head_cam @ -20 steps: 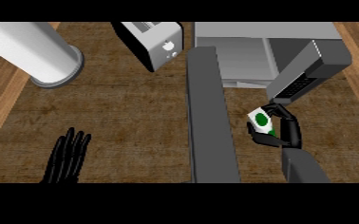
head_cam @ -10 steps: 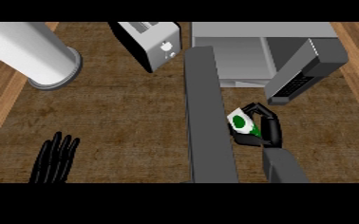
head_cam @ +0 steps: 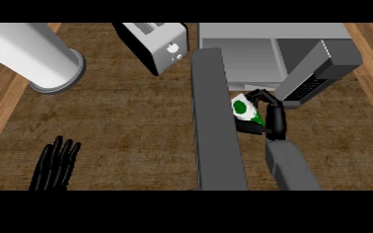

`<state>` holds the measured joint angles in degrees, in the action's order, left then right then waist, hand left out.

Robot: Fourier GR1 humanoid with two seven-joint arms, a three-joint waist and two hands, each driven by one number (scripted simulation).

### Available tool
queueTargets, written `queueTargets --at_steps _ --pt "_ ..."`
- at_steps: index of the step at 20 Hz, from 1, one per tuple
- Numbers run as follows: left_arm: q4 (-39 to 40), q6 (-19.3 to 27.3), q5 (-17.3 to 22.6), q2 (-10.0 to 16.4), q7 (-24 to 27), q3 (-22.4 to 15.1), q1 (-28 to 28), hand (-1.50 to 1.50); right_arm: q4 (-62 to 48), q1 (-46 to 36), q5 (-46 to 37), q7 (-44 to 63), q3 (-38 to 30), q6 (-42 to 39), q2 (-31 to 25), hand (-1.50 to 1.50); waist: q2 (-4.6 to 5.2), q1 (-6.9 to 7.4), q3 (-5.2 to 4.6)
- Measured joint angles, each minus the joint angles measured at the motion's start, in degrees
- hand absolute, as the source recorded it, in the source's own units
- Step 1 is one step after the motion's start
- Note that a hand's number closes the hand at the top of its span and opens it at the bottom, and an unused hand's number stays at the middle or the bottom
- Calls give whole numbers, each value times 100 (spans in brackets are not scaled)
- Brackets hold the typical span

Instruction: Pick up the milk, place it into the microwave and close the microwave

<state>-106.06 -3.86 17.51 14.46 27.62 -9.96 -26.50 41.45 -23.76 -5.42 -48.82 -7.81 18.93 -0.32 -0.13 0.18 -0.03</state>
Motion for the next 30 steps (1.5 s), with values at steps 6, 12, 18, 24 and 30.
queueTargets --at_steps 6,12,18,24,30 --pt "128 -199 49 -23 78 177 -6 -150 -10 -550 -195 834 60 362 -177 150 11 26 2" --pt "319 -222 7 -80 -37 256 308 -150 -1163 -1420 -518 988 -72 817 -489 150 51 112 6" --pt "474 -385 100 -47 -103 348 516 -150 -2227 -2203 -801 1117 -198 1379 -770 150 98 222 11" --pt "473 -409 6 -34 -154 303 570 -150 -2904 -2787 -1069 1378 -204 1903 -1148 150 165 378 18" --pt "605 -238 -324 59 -296 326 815 -150 -3212 -3050 -1182 1582 -270 2633 -1333 -150 239 483 26"
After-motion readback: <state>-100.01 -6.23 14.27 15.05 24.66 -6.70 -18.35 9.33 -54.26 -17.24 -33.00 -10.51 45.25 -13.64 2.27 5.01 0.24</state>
